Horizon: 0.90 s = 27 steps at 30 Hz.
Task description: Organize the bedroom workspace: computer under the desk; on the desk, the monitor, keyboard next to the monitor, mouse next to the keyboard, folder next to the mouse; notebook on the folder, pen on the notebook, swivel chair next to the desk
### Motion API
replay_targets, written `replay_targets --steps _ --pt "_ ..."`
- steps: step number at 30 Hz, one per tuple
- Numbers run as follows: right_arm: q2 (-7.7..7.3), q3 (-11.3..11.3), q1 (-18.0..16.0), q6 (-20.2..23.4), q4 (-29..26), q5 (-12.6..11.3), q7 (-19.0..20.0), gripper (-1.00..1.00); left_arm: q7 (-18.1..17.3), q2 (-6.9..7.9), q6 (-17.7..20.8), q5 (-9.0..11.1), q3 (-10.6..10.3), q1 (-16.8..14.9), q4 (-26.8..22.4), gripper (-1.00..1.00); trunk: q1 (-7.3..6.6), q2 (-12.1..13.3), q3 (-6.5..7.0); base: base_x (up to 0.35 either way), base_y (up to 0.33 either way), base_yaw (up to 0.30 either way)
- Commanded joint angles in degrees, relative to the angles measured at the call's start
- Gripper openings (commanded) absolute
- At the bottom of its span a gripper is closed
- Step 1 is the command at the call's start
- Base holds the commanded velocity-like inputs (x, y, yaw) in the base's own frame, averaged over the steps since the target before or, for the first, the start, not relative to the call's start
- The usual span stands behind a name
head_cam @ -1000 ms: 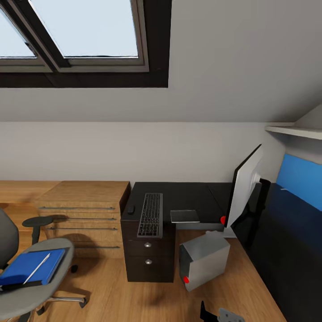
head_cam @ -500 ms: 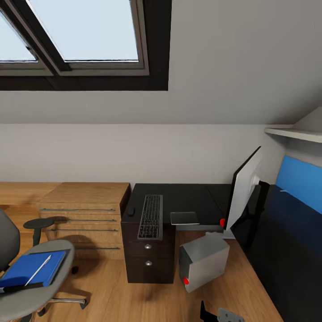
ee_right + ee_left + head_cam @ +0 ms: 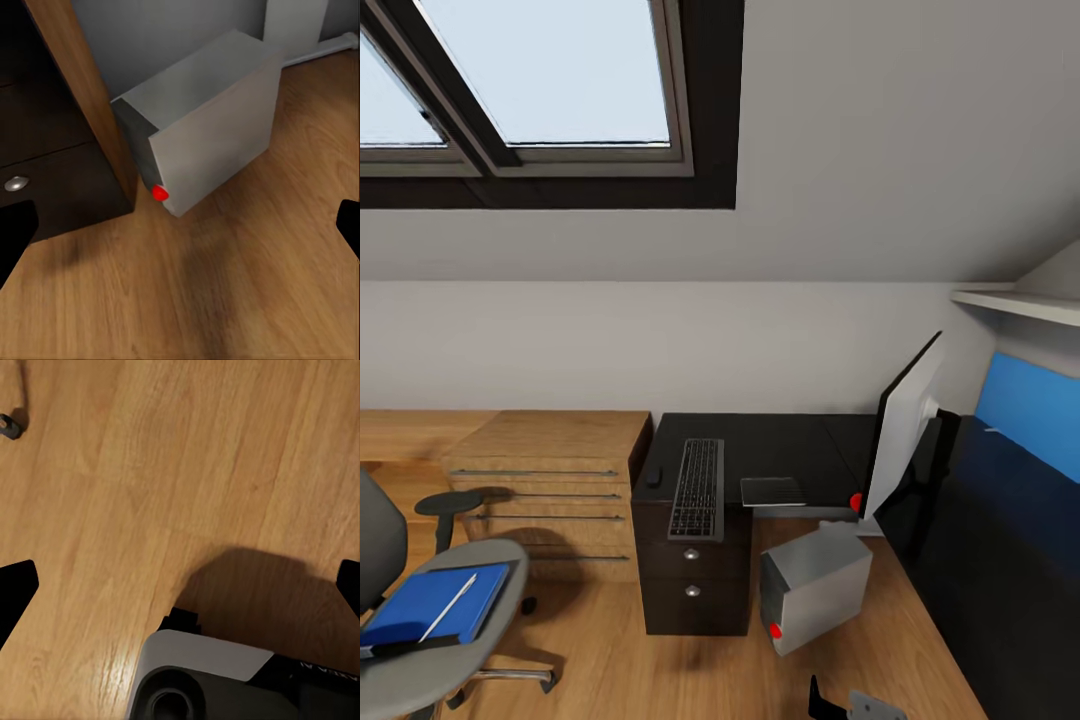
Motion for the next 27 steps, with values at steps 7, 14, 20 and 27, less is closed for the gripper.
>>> replay_targets --steps 7,14,20,27 --pt "-0.01 0.5 0.0 -0.2 0.2 -0.2 -0.5 1.0 0.3 -0.02 -0.3 0.6 -0.5 0.0 0.0 1.0 -1.54 2.8 1.18 0.0 0.0 0.0" --pt "-0.01 0.5 -0.1 -0.2 0.1 -0.2 -0.5 1.0 0.3 -0.02 -0.3 0.5 -0.5 0.0 0.0 1.0 -3.08 5.6 2.44 0.0 0.0 0.0" --pt "0.1 0.5 -0.1 -0.2 0.2 -0.2 -0.5 1.0 0.3 -0.09 -0.3 0.5 -0.5 0.0 0.0 1.0 -4.39 8.0 3.52 0.0 0.0 0.0" --pt "0.55 0.5 -0.1 -0.2 0.2 -0.2 -0.5 1.0 0.3 -0.11 -0.3 0.5 -0.5 0.0 0.0 1.0 -5.93 10.8 4.77 0.0 0.0 0.0"
